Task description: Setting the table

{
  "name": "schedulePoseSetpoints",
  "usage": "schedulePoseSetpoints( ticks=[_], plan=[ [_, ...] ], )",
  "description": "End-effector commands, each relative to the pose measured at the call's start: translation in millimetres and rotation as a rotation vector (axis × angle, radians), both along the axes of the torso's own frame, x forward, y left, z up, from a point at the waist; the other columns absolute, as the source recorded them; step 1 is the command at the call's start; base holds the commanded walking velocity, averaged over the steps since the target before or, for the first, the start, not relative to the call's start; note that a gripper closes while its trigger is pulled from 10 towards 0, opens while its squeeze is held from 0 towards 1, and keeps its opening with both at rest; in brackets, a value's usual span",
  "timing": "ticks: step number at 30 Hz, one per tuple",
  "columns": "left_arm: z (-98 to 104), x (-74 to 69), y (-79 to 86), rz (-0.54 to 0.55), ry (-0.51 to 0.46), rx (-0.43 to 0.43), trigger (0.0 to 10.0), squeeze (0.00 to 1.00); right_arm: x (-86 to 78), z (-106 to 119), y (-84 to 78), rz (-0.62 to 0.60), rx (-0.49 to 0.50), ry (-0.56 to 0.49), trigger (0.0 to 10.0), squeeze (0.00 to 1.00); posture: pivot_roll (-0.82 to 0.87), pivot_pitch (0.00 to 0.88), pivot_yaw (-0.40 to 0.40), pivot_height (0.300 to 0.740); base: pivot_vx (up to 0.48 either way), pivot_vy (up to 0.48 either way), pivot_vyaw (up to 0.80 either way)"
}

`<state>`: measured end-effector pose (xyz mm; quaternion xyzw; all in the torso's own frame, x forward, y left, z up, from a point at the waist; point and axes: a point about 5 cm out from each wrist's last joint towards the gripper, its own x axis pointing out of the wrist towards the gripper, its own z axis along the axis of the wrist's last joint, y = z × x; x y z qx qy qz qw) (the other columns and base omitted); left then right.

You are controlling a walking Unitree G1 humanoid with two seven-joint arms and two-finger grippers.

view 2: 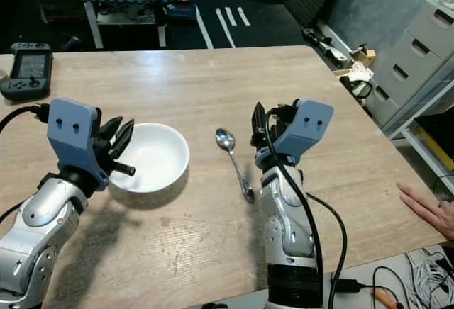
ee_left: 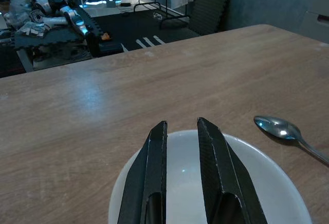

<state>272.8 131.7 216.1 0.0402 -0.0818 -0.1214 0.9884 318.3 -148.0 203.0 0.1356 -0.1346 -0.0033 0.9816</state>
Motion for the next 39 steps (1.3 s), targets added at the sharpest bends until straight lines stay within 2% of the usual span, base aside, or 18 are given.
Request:
schedulePoseSetpoints(
  ticks=[1, 39],
  plan=[
    [-4.6, -1.9, -0.6, -0.002, 0.018, 0.0, 10.0, 0.0, 0.5, -2.9, -4.2, -0.02, -0.005, 0.008, 10.0, 0.0, 0.07, 0.064, 0.012, 0.74, -0.266, 0.0, 0.0],
    [-3.4, 0.5, -1.1, -0.002, 0.012, -0.002, 10.0, 0.0, 2.7, -4.4, -5.7, -0.027, -0.011, 0.011, 10.0, 0.0, 0.07, 0.068, 0.015, 0.74, -0.262, 0.0, 0.0]
  ],
)
